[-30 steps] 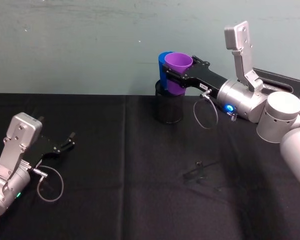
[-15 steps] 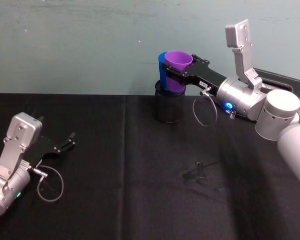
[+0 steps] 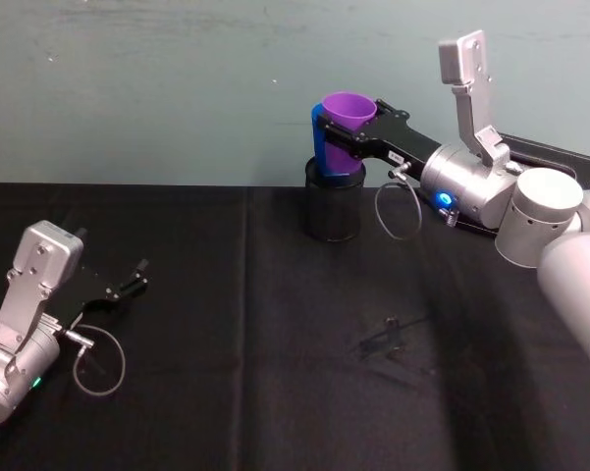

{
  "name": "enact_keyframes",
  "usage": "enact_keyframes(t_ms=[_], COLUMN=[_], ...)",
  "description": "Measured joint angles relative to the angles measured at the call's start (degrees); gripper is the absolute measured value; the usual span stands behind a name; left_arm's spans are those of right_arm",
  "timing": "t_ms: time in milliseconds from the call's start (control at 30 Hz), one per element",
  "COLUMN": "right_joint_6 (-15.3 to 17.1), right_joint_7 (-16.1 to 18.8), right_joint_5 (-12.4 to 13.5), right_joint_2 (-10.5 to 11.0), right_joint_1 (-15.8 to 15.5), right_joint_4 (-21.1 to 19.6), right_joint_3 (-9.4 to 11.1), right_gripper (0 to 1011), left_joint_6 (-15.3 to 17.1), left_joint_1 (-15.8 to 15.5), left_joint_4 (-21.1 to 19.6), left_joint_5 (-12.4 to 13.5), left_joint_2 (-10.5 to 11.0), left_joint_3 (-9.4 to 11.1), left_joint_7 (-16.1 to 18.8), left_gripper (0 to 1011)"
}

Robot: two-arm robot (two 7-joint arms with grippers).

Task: Pick up one cup with a gripper and tap it against the other cup.

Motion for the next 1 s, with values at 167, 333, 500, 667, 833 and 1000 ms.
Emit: enact_keyframes(t_ms=[167,333,500,667,833,1000], right_joint_6=[0.96,1.82,2.83,3.53,3.48,2.18], right_joint_7=[-1.47,-3.28,-5.32,-6.68,-7.29,-7.28], right_joint_5=[-0.76,-1.65,-2.66,-3.52,-4.14,-4.66], right_joint_2=[-0.43,-0.71,-0.83,-1.00,-1.41,-2.07], right_joint_1=[0.16,0.03,-0.54,-0.80,-0.51,0.43], right_joint_4=[-0.22,-1.02,-2.23,-2.93,-2.33,-0.38], right_joint_3=[0.25,0.54,0.74,0.81,0.99,1.46], right_gripper=[754,754,754,754,754,754], left_joint_6=[0.00,0.00,0.00,0.00,0.00,0.00], left_joint_1=[0.00,0.00,0.00,0.00,0.00,0.00], left_joint_4=[0.00,0.00,0.00,0.00,0.00,0.00], left_joint_5=[0.00,0.00,0.00,0.00,0.00,0.00], left_joint_2=[0.00,0.00,0.00,0.00,0.00,0.00], left_joint_3=[0.00,0.00,0.00,0.00,0.00,0.00], left_joint_7=[0.00,0.00,0.00,0.00,0.00,0.00], left_gripper=[1011,1011,1011,1011,1011,1011])
